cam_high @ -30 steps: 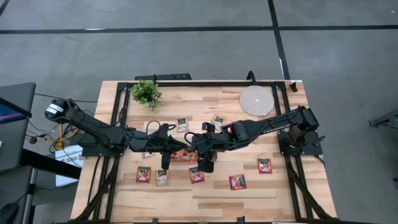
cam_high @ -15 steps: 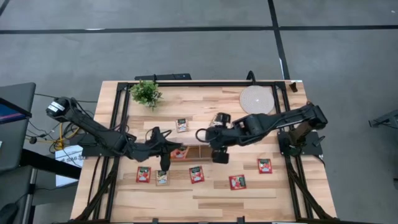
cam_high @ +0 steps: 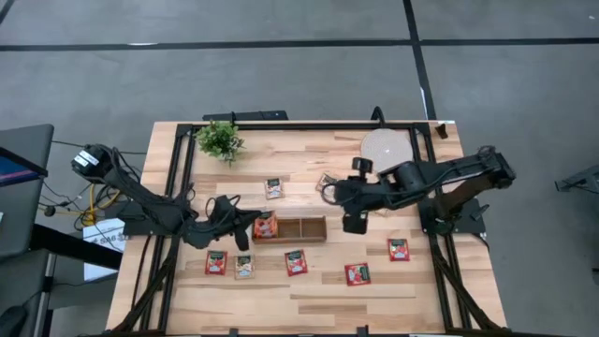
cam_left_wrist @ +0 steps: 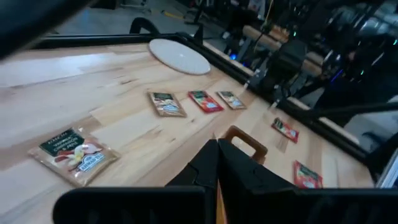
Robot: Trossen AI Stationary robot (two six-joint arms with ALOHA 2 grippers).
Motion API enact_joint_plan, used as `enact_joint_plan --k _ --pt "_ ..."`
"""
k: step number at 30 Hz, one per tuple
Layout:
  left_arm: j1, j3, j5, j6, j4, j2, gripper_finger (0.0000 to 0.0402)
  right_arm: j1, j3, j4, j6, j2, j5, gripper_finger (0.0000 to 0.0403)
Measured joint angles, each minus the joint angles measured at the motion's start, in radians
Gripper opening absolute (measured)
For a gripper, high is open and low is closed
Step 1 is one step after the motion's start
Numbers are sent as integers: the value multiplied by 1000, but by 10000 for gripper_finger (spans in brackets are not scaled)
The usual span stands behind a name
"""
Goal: Pick & Place Tea
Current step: Put the orange tea bag into the left section of the wooden organizer
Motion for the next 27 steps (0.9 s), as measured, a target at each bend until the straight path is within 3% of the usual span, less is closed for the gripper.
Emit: enact_joint_plan --k 8,13,18,27 --pt "-1 -124 -37 42 246 0 0 12 -306 283 94 -289 -9 97" --pt "-1 -155 -52 47 287 0 0 32 -404 374 140 -415 -9 97" --pt "-1 -155 -52 87 377 67 0 34 -446 411 156 -463 -8 97" --pt "-1 -155 -50 108 649 319 0 33 -464 425 152 -470 -8 97"
